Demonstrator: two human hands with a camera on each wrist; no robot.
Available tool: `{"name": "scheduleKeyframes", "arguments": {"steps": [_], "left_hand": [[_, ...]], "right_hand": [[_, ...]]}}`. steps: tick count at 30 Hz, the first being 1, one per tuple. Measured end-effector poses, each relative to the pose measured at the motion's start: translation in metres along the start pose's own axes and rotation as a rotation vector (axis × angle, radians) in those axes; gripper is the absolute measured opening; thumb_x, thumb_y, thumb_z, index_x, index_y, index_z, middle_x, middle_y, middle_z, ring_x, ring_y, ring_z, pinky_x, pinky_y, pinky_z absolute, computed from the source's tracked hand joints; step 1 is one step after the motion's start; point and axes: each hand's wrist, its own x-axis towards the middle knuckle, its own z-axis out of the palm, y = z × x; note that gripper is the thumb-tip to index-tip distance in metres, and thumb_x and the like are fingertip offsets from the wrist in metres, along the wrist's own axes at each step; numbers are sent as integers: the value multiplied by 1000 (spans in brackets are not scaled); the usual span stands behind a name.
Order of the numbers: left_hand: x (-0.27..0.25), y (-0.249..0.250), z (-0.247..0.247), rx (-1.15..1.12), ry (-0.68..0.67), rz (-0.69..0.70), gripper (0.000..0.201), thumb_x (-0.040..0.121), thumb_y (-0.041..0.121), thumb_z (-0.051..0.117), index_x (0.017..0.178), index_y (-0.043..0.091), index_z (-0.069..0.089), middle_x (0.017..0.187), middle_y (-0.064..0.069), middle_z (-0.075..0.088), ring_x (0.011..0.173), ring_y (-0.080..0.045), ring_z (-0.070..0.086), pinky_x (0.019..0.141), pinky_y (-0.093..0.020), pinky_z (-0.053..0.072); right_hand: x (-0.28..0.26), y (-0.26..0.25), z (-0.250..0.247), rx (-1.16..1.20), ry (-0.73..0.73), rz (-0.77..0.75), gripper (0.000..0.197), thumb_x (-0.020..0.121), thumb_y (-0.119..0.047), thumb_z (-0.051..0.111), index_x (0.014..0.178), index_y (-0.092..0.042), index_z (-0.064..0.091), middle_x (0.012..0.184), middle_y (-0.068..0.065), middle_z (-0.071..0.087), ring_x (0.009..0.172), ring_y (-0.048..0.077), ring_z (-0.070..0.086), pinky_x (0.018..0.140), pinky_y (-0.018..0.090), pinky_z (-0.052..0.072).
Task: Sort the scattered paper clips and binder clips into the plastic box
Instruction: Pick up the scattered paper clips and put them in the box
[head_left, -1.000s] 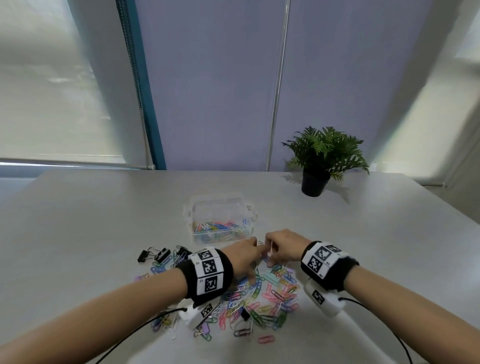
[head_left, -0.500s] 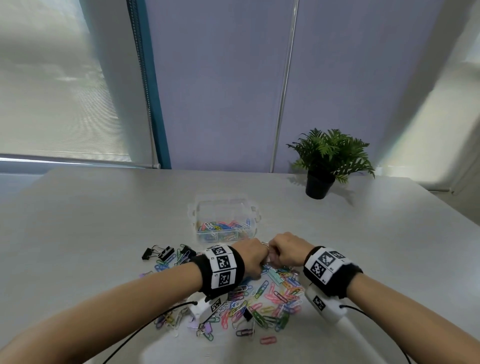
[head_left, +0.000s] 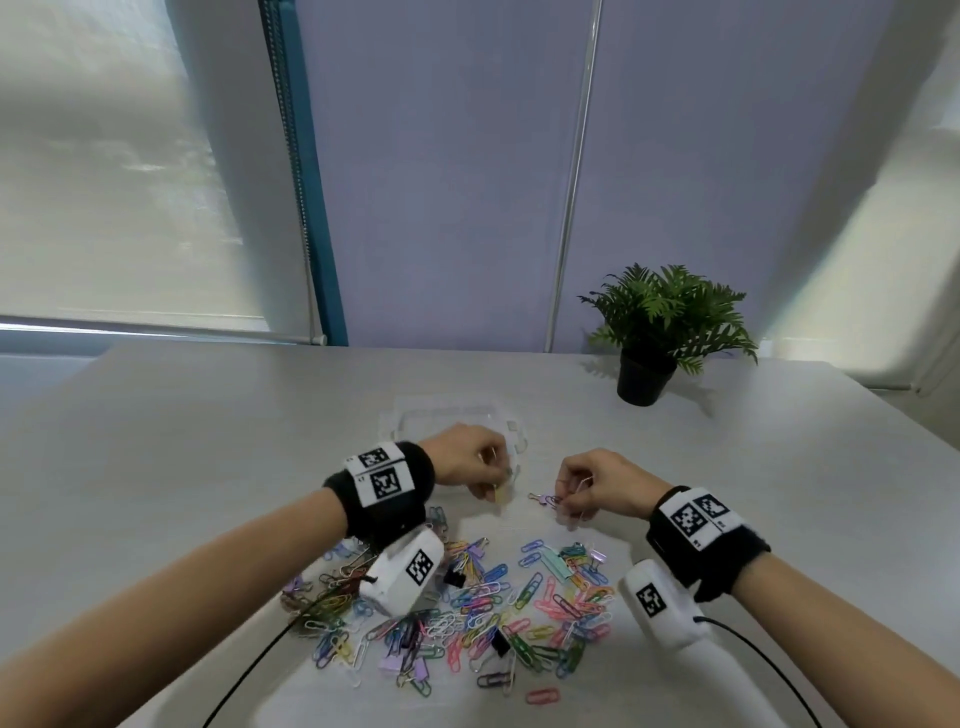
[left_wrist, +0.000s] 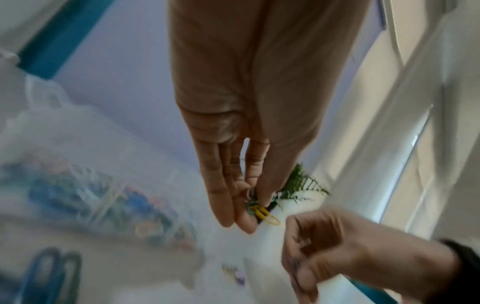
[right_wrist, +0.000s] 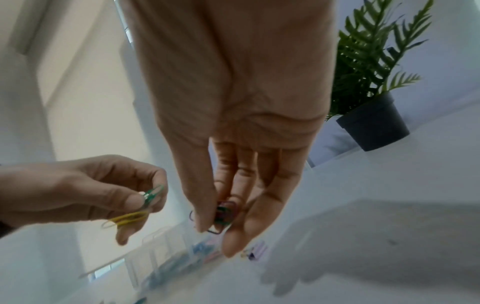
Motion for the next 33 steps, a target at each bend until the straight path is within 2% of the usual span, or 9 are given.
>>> {"name": "scheduleKeyframes", "arguments": {"steps": [2,5,8,13,17,21,24,27,33], "left_hand": [[2,-6,-23,-17,101,-16,7,87,7,58,85,12,55,81,-3,61,56,-5,62,62,-18,55],[5,-17,-47,95,189,-72,3,89,7,56,91,9,56,85,-9,65,56,-5,59,58,-14,51],[6,-30,-50,262,151,-166,13,89,6,55,100,3,61,97,-17,69,56,-6,55,56,-13,45],[3,-39,-44,295,113,-205,19,89,2,53,106,-2,62,109,-20,67,58,-10,57,53,-10,46],[-4,-31,-48,359,150,-192,24,89,9,57,111,4,62,114,-15,65,85,-22,61,66,-19,46],[-16,-18,-45,483,154,-104,27,89,15,57,115,9,61,117,-9,65,105,-23,60,88,-28,44],[-23,-7,-34,523,102,-31,26,89,15,55,114,10,62,116,-8,66,106,-23,60,90,-30,44],[-29,6,-15,519,-9,41,24,89,13,55,112,10,63,113,-10,67,104,-24,61,88,-27,43],[-28,29,34,497,-219,252,29,89,15,58,118,14,61,113,-12,61,100,-24,61,86,-31,46]], "right_hand": [[0,-2,-3,89,5,-10,16,78,0,68,73,-11,58,69,4,64,54,8,65,52,17,51],[5,-11,-6,148,26,-34,14,79,2,67,76,-9,58,68,5,63,54,8,64,55,17,52],[18,-23,-6,180,58,-62,17,79,4,66,74,-9,57,67,5,60,50,5,63,52,16,51],[53,-49,-4,186,121,-121,21,78,7,65,70,-11,56,64,7,60,45,2,60,48,16,51],[77,-63,2,165,186,-123,24,78,7,65,68,-12,55,63,6,60,43,4,59,48,16,53],[79,-69,3,34,180,-133,7,79,-3,68,82,-5,62,73,8,62,64,16,60,62,22,52],[64,-65,-3,-246,147,-152,22,79,-13,70,98,-2,66,94,10,66,83,13,56,76,22,44],[36,-57,-11,-428,81,-202,21,81,-14,67,100,-4,64,104,10,68,85,13,54,76,20,39],[-23,-23,-6,-609,-159,-50,38,80,-22,69,114,-11,56,116,9,60,105,22,55,85,29,43]]}}
